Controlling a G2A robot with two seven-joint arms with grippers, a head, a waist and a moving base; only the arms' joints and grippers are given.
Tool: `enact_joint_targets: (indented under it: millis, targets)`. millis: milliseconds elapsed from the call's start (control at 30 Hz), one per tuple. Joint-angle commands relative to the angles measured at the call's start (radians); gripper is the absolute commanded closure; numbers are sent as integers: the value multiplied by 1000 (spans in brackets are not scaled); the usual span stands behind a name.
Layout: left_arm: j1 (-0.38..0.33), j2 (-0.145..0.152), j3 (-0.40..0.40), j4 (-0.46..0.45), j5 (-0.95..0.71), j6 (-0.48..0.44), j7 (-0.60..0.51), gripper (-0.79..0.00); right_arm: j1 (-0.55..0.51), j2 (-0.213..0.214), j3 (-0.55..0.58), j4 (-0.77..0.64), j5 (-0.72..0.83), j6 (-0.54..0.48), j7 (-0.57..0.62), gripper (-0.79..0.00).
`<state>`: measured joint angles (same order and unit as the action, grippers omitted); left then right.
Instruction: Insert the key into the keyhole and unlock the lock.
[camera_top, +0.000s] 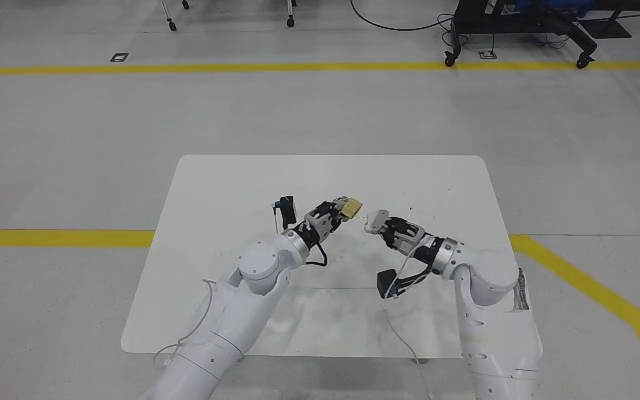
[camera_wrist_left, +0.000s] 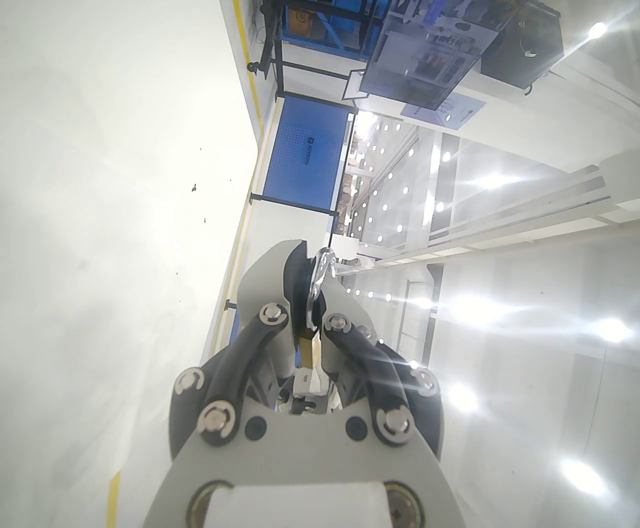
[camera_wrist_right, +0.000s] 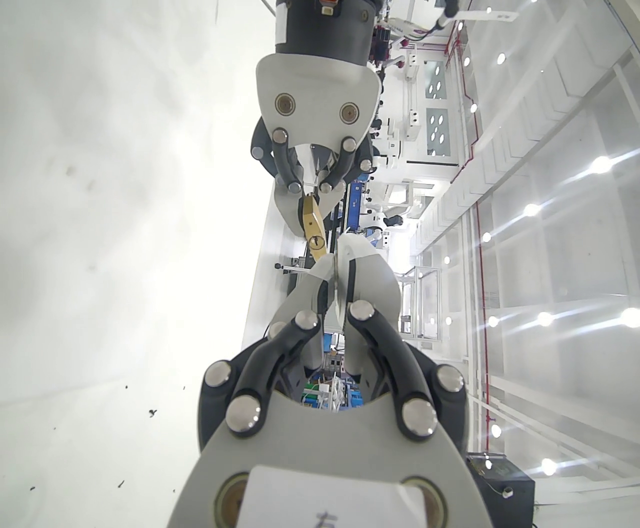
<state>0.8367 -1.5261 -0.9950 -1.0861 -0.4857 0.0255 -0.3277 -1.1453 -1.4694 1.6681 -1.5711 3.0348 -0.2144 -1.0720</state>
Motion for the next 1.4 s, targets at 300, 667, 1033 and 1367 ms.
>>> enact_joint_targets:
  millis: [300, 667, 1033, 1367]
  targets:
    - [-2, -6, 3, -1, 35, 19, 14, 0, -10, 16, -22, -20, -49, -26, 57, 0]
    - [-1, -11, -2, 2, 51, 18, 10, 0, -11, 27, -44, -30, -46, -44, 97, 0]
    - [-4, -19, 4, 11, 74, 23, 14, 0, -8, 38, -64, -27, -37, -56, 113, 0]
    - [-7, -24, -3, 20, 72, 25, 2, 0, -4, 48, -67, -18, -18, -59, 127, 0]
